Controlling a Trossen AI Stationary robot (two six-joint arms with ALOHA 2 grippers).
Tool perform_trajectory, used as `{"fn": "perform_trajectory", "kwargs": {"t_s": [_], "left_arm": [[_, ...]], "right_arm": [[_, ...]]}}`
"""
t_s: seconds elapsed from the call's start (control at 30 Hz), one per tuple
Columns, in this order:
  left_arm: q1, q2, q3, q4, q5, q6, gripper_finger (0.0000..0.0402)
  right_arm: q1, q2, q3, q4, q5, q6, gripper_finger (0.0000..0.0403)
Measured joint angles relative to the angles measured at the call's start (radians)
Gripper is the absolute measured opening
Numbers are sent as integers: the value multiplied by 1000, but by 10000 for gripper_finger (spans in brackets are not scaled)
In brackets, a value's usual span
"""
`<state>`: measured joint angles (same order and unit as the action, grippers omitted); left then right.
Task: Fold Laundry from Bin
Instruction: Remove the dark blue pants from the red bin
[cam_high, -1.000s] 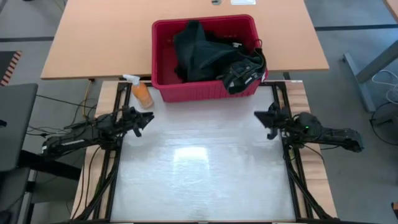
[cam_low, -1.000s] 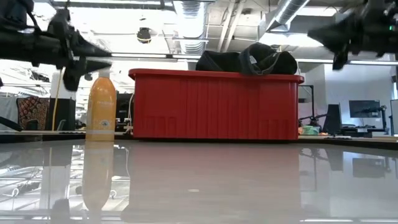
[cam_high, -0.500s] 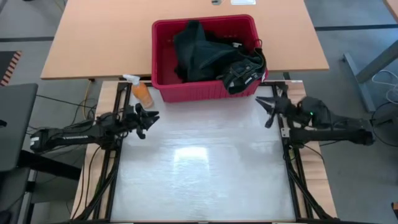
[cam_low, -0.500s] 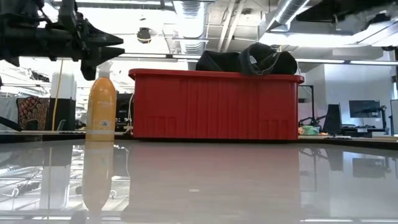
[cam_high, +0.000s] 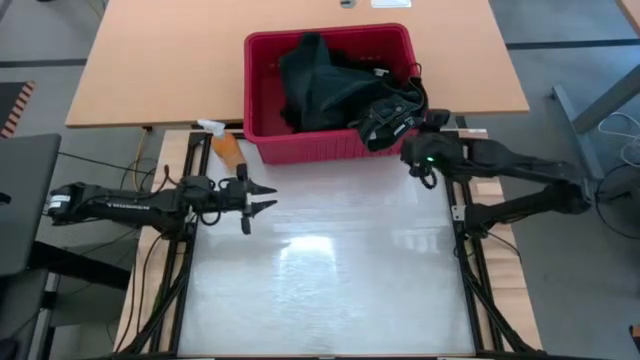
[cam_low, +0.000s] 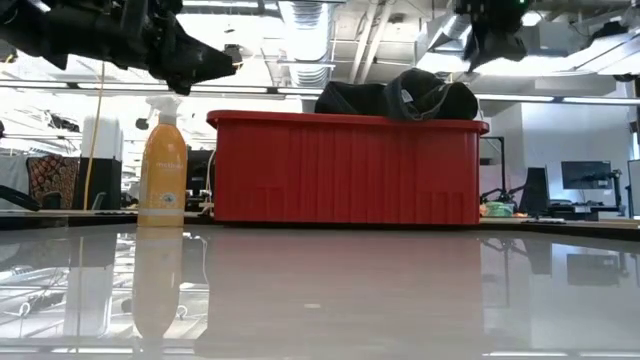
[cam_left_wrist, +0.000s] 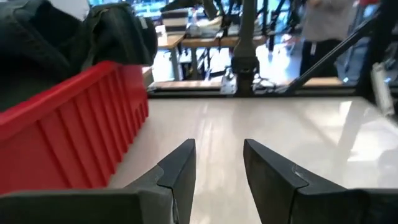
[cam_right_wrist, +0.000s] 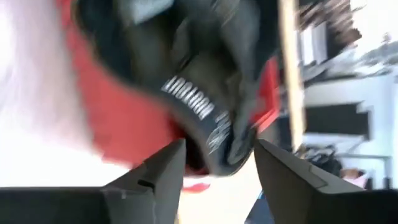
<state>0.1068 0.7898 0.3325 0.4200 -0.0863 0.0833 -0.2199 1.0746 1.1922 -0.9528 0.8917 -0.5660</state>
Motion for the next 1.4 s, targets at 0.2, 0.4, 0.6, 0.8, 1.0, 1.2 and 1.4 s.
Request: {"fn": "perform_trajectory", "kwargs": {"t_s": [0.2,0.4,0.6,0.8,1.0,1.2,1.4], "left_arm": [[-4,11,1,-18,-71,14,140],[-4,10,1,5,-117,47,184],[-4,11,1,4,-109,26,227],[-4,11,1,4,-109,18,242],[-4,11,1,4,-121,10,243],[-4,11,1,4,-155,10,243],[-4,11,1,3,-157,-1,243]], "right_arm": [[-90,51,9,-167,-24,84,244],[-162,21,11,1,-119,18,244],[-283,8,-56,187,-289,-113,244],[-352,43,-97,498,-368,-258,244],[-364,52,-98,742,-429,-276,186],[-334,51,-95,912,-495,-242,24],[-251,44,6,955,-506,-201,29]]}}
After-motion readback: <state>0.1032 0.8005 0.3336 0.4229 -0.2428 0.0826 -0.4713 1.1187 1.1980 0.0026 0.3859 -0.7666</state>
